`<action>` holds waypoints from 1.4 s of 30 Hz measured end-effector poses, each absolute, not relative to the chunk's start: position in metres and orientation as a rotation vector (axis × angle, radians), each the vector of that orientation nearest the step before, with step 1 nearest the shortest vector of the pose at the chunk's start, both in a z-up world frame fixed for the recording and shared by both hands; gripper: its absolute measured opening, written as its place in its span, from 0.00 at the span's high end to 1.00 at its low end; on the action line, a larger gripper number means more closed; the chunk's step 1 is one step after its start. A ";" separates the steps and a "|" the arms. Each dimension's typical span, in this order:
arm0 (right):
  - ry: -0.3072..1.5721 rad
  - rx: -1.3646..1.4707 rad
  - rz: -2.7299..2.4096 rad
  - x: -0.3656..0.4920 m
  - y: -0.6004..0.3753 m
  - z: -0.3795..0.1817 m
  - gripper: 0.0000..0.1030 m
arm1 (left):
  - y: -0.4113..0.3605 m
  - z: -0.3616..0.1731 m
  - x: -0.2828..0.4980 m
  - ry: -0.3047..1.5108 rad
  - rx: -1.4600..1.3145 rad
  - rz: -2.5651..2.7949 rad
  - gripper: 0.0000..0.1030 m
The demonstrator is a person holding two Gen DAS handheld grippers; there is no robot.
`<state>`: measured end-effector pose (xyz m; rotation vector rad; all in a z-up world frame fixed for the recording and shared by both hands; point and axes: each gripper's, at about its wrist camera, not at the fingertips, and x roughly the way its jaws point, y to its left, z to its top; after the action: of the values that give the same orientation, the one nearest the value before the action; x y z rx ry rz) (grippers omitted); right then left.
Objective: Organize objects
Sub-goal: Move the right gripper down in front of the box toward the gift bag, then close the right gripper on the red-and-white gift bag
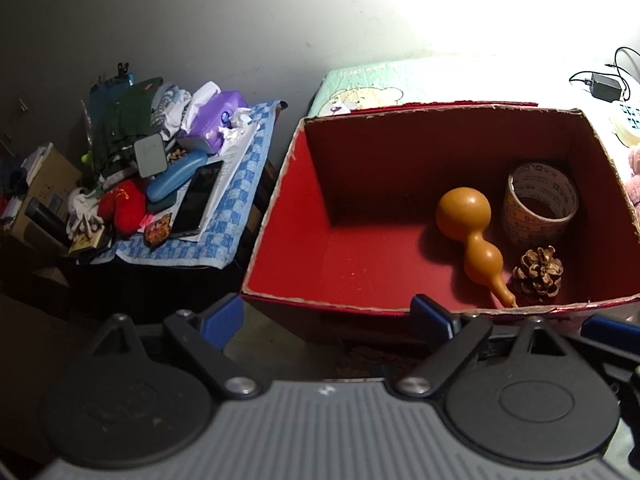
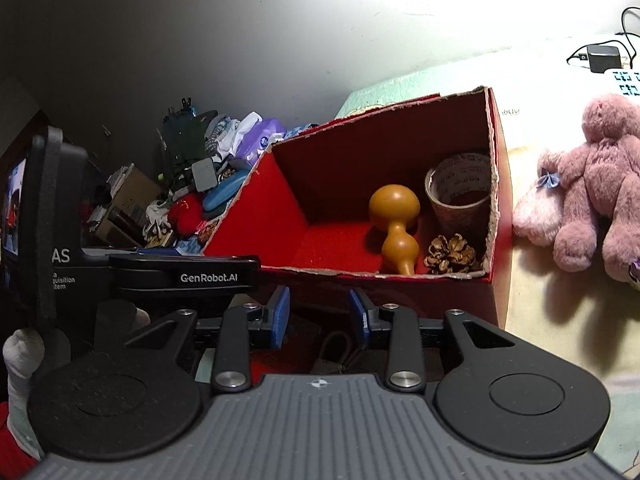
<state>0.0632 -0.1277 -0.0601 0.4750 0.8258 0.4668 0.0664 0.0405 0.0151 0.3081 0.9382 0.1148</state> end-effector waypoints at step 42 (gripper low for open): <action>1.156 0.663 0.535 0.089 -0.098 -0.130 0.61 | 0.062 -0.053 -0.009 0.975 0.158 -0.373 0.08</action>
<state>0.0886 -0.0978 -0.1295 0.6628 1.1559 0.5351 -0.0091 0.0617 -0.0527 0.1582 0.9754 -0.3730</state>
